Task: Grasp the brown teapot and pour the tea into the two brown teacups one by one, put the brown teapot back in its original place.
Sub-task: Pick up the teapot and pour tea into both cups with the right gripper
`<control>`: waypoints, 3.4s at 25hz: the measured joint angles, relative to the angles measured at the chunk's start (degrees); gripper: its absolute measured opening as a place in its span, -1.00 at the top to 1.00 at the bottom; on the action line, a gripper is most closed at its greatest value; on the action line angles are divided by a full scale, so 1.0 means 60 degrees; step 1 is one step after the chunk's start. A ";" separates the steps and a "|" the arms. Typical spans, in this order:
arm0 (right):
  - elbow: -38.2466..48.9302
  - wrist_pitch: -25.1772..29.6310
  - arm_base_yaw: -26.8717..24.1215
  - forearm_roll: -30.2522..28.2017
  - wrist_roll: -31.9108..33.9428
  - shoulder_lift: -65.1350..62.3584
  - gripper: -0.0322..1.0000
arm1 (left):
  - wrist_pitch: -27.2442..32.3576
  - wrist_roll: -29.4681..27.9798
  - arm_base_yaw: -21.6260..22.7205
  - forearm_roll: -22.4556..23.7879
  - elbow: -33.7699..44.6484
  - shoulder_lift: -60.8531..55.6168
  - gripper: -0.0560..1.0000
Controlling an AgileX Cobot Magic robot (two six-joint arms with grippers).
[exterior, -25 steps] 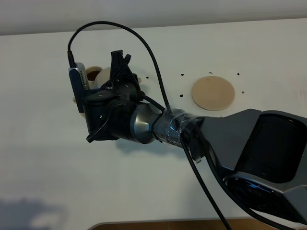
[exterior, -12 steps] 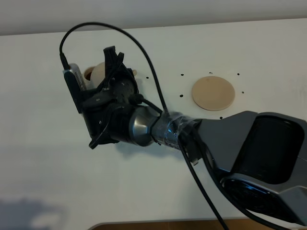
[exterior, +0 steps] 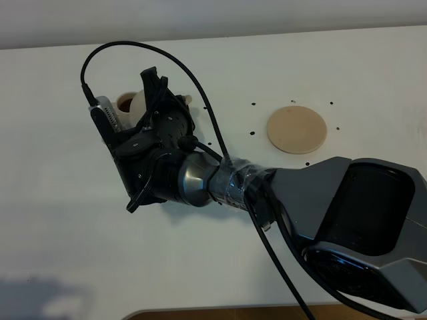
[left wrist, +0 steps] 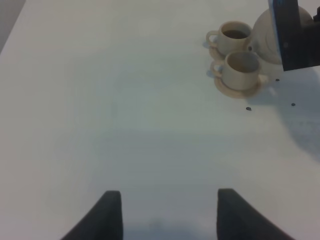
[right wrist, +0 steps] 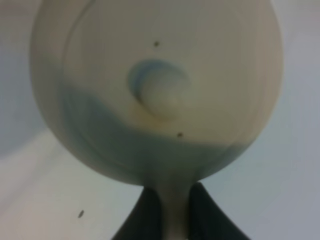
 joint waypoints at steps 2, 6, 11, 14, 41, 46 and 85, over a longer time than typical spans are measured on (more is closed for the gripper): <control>0.0000 0.0008 0.0015 -0.0035 -0.0152 0.0000 0.71 | 0.0000 0.0000 0.0000 0.0000 0.0000 0.0000 0.02; 0.0000 -0.0040 0.0022 -0.0297 -0.0250 0.0000 0.71 | 0.0000 0.0000 0.0000 0.0000 0.0000 0.0000 0.02; 0.0000 -0.0067 0.0022 -0.0871 -0.0261 0.0000 0.71 | 0.0000 0.0000 0.0000 0.0000 0.0000 0.0000 0.02; 0.0000 -0.0067 0.0022 -0.1183 -0.0401 0.0000 0.71 | 0.0000 0.0000 0.0000 0.0000 0.0000 0.0000 0.02; 0.0000 -0.0121 0.0033 -0.2151 -0.1813 0.0000 0.71 | 0.0000 0.0000 0.0000 0.0000 0.0000 0.0000 0.02; 0.0000 -0.0071 0.0037 -0.2177 -0.2127 0.0000 0.71 | 0.0000 0.0000 0.0000 0.0000 0.0000 0.0000 0.02; 0.0000 -0.0022 0.0173 -0.4283 -0.2833 0.0000 0.71 | 0.0000 0.0003 0.0000 0.0000 0.0000 0.0000 0.02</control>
